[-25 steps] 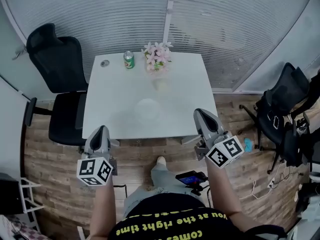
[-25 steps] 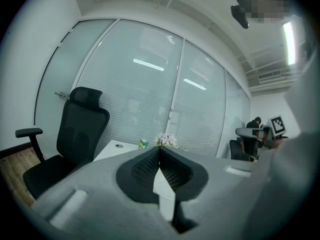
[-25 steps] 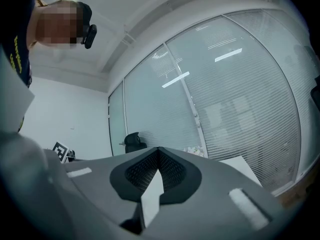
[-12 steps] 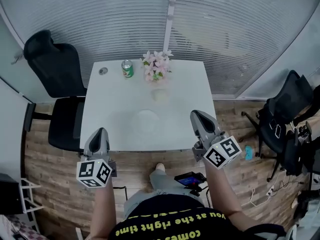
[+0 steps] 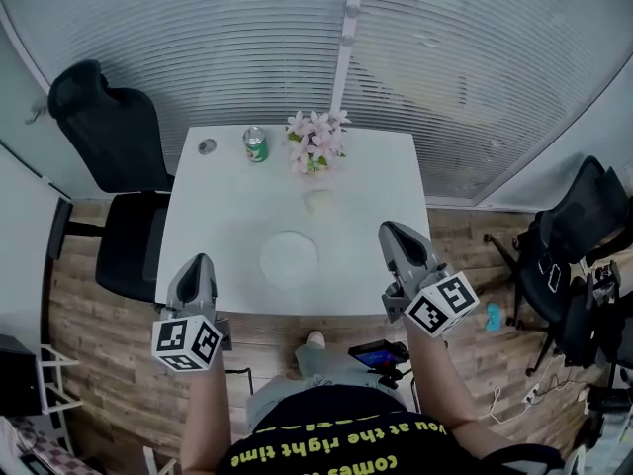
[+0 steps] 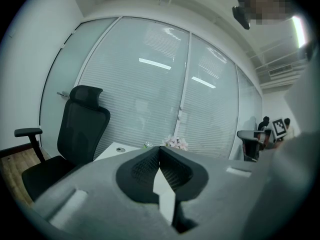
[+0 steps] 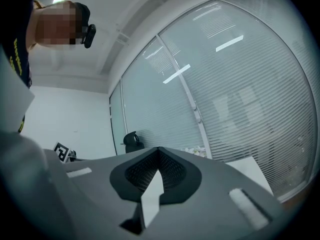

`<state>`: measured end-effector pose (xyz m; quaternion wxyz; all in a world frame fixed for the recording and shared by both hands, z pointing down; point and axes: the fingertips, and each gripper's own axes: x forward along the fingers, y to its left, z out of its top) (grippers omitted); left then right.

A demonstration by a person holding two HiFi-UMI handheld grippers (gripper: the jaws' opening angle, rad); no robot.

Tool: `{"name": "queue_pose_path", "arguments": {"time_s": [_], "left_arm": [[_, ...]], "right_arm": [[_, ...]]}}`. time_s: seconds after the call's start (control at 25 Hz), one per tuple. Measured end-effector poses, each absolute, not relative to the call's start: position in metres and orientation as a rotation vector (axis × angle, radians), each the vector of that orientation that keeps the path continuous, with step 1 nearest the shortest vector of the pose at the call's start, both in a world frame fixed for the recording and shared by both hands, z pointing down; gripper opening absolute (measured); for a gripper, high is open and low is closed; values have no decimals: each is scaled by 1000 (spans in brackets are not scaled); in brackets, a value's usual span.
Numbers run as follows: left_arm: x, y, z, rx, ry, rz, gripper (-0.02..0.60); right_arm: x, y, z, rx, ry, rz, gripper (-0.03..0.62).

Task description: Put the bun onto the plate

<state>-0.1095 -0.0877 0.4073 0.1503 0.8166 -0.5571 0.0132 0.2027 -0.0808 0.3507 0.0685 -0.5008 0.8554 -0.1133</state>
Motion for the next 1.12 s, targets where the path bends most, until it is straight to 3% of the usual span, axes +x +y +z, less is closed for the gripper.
{"name": "queue_pose_path", "arguments": {"time_s": [1.12], "left_arm": [[-56,-119,423,2357,-1548,52,2]], "right_arm": [[232,-100,369,-1490,2577,-389,6]]}}
